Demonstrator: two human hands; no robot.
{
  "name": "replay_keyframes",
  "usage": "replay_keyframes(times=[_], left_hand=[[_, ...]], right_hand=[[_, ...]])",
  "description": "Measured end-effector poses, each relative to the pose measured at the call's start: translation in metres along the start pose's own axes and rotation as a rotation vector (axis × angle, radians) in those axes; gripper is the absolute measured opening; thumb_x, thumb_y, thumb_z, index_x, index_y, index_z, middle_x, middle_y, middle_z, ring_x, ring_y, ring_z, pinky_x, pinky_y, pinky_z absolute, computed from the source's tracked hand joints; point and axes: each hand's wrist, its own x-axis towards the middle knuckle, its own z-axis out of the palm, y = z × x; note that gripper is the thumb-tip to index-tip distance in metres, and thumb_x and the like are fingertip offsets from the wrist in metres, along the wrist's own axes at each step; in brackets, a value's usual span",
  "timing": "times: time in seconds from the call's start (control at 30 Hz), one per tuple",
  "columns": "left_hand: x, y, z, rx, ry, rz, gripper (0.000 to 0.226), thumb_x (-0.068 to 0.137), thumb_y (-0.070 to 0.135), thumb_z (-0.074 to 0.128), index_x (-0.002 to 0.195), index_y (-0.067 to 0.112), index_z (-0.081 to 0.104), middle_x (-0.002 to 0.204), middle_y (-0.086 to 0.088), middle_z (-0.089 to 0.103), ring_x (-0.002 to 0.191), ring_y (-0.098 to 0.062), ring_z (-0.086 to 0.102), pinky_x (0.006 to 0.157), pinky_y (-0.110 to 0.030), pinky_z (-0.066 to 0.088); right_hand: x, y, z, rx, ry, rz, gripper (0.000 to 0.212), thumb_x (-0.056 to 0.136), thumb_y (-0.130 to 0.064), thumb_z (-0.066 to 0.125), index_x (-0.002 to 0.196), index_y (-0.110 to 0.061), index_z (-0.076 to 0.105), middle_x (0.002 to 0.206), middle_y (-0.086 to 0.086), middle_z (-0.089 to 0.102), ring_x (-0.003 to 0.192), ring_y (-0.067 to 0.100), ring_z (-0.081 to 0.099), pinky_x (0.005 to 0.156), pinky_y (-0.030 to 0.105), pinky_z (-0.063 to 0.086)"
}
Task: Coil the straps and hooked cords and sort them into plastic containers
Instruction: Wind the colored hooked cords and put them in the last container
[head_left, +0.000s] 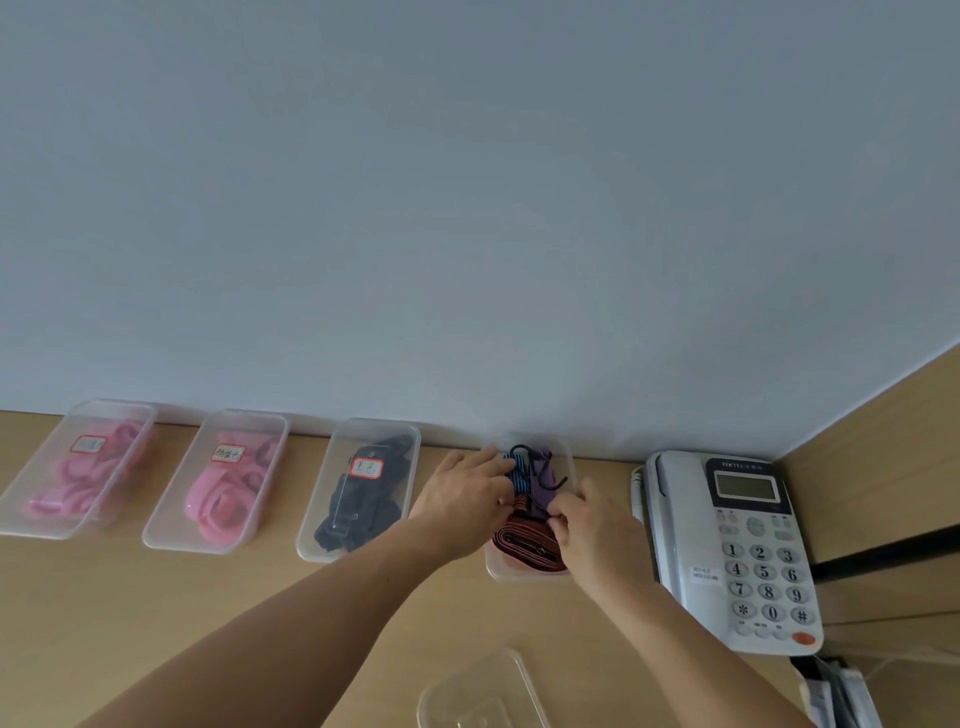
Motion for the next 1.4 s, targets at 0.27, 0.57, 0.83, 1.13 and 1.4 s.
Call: replay_keyframes(times=[0.27, 0.57, 0.83, 1.13, 1.4], left_hand=[[-0.013, 0.003, 0.001, 0.011, 0.108, 0.096, 0.029, 0.097, 0.025, 0.049, 0.117, 0.019, 0.069, 0.145, 0.0, 0.053, 0.144, -0.024, 0.035, 0.115, -0.039, 0.029], [-0.012, 0.007, 0.002, 0.109, -0.005, 0.026, 0.039, 0.1, 0.033, 0.036, 0.131, 0.024, 0.057, 0.157, 0.003, 0.032, 0.152, -0.021, 0.01, 0.12, -0.039, 0.013], [-0.076, 0.038, 0.013, -0.099, 0.069, -0.186, 0.059, 0.098, 0.041, 0.039, 0.154, 0.029, 0.022, 0.164, 0.008, 0.015, 0.152, -0.011, -0.001, 0.121, -0.031, 0.007], [-0.107, 0.058, -0.014, -0.112, 0.028, -0.19, 0.059, 0.098, 0.036, 0.046, 0.153, 0.022, 0.028, 0.162, 0.002, 0.022, 0.151, -0.018, 0.008, 0.123, -0.042, 0.016], [-0.198, 0.061, 0.027, -0.194, -0.155, -0.255, 0.058, 0.099, 0.035, 0.047, 0.152, 0.022, 0.029, 0.164, 0.001, 0.015, 0.152, -0.018, 0.004, 0.121, -0.044, 0.019]], right_hand=[[-0.014, 0.002, 0.001, 0.054, 0.164, -0.074, 0.013, 0.072, -0.016, 0.082, 0.08, -0.019, 0.073, 0.084, -0.001, 0.061, 0.07, 0.023, 0.061, 0.05, 0.029, 0.049], [-0.028, 0.0, -0.012, 0.141, 0.17, -0.03, 0.012, 0.082, -0.019, 0.075, 0.094, -0.015, 0.074, 0.11, 0.004, 0.063, 0.099, 0.027, 0.06, 0.084, 0.039, 0.054], [-0.081, -0.003, -0.015, 0.179, 0.039, -0.055, 0.052, 0.093, -0.039, 0.06, 0.138, -0.014, 0.051, 0.136, 0.001, 0.05, 0.123, 0.022, 0.048, 0.103, 0.035, 0.042], [-0.105, -0.029, -0.034, 0.198, -0.02, -0.088, 0.047, 0.097, -0.042, 0.049, 0.137, -0.017, 0.05, 0.137, -0.001, 0.047, 0.126, 0.019, 0.041, 0.104, 0.034, 0.039], [-0.188, -0.07, 0.003, 0.023, -0.331, 0.21, 0.075, 0.077, -0.069, 0.049, 0.141, -0.031, 0.038, 0.125, -0.001, 0.051, 0.116, 0.023, 0.047, 0.089, 0.037, 0.044]])
